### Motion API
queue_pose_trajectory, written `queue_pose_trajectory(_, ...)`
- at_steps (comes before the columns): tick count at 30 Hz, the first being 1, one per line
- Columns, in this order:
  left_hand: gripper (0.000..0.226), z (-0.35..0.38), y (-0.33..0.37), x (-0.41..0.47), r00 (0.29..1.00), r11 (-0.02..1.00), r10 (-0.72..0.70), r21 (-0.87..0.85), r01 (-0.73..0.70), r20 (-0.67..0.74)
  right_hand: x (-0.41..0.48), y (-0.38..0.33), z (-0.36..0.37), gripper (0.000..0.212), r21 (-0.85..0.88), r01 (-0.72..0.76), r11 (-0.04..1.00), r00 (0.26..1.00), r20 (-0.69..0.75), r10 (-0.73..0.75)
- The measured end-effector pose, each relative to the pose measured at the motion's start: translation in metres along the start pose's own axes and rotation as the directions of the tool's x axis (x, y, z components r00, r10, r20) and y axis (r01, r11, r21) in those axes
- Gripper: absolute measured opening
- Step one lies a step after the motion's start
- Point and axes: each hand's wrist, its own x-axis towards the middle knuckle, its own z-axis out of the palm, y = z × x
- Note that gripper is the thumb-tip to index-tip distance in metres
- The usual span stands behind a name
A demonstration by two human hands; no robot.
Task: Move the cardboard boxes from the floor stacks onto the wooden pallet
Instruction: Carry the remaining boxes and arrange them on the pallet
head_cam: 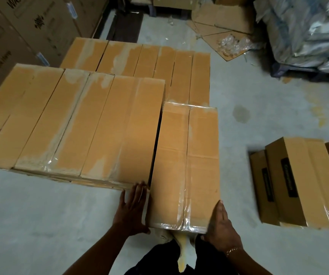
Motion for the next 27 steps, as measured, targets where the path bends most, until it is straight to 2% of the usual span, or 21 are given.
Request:
queue_pose_trajectory(5, 0.159, -0.004, -0.004, 0.003, 1.000, 1.000, 0.004, 0.013, -0.004, -0.012, 0.000, -0.003, -0.004, 0.145, 0.025, 0.029, 0.999, 0.999, -0.021, -0.028)
queue_pose_trajectory(10, 0.137, -0.017, -0.005, 0.009, 0.999, 0.998, 0.008, 0.060, -0.006, -0.038, 0.015, -0.008, -0.016, 0.144, 0.025, 0.046, 0.999, 0.997, -0.056, -0.044)
queue_pose_trajectory(16, 0.131, -0.044, 0.005, 0.025, 0.990, 0.999, -0.021, 0.042, 0.027, -0.142, 0.038, -0.018, -0.039, 0.142, -0.009, 0.048, 0.999, 0.996, -0.079, -0.049)
queue_pose_trajectory(22, 0.100, -0.051, 0.005, 0.035, 0.978, 0.994, -0.051, 0.084, 0.069, -0.203, 0.058, -0.023, -0.054, 0.142, -0.024, 0.051, 0.998, 0.996, -0.075, -0.052)
queue_pose_trajectory(27, 0.085, -0.055, 0.004, 0.041, 0.965, 0.996, -0.042, 0.069, 0.062, -0.257, 0.069, -0.023, -0.060, 0.141, -0.028, 0.054, 0.998, 0.995, -0.080, -0.056)
